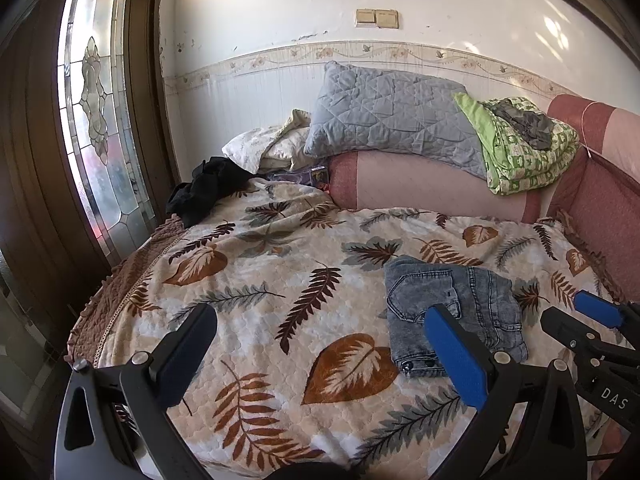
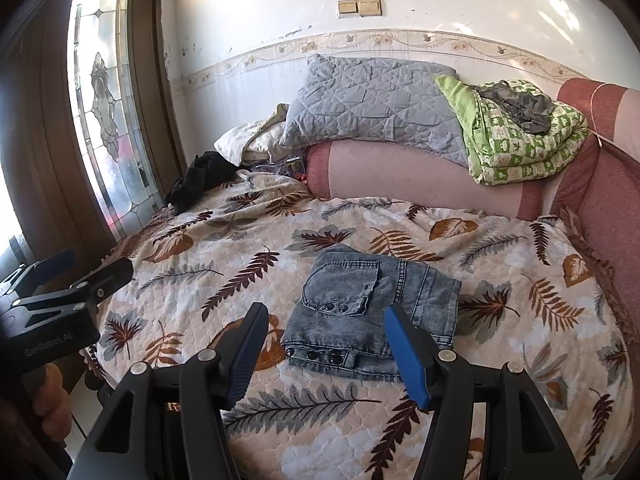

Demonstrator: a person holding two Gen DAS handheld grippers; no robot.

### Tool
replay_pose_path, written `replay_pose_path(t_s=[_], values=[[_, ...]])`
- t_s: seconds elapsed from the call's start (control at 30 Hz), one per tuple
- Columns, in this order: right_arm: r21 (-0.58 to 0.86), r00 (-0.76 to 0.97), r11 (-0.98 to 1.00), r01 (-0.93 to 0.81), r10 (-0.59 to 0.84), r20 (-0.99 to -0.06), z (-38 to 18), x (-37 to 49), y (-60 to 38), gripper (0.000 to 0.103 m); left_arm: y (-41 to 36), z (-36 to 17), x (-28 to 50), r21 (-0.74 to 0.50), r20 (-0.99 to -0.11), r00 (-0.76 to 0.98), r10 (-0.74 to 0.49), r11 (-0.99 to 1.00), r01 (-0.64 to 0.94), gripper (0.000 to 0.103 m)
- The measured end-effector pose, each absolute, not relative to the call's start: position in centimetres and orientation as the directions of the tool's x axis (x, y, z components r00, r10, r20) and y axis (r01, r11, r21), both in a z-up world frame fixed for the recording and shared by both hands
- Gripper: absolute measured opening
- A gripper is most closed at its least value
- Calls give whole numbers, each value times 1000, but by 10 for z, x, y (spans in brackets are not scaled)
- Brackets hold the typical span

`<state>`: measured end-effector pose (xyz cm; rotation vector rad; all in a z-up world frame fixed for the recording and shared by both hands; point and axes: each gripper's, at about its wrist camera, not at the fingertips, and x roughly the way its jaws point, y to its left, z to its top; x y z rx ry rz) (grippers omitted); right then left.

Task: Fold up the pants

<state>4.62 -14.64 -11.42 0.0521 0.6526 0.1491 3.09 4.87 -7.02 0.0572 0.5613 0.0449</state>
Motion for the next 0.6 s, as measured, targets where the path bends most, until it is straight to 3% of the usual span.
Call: replay_pose_path(t_s=[0.6], values=[[81,766,992,-92,123,-631,-126,64,-135,64,56,-85,56,54,-569,823,5,998,31,103]])
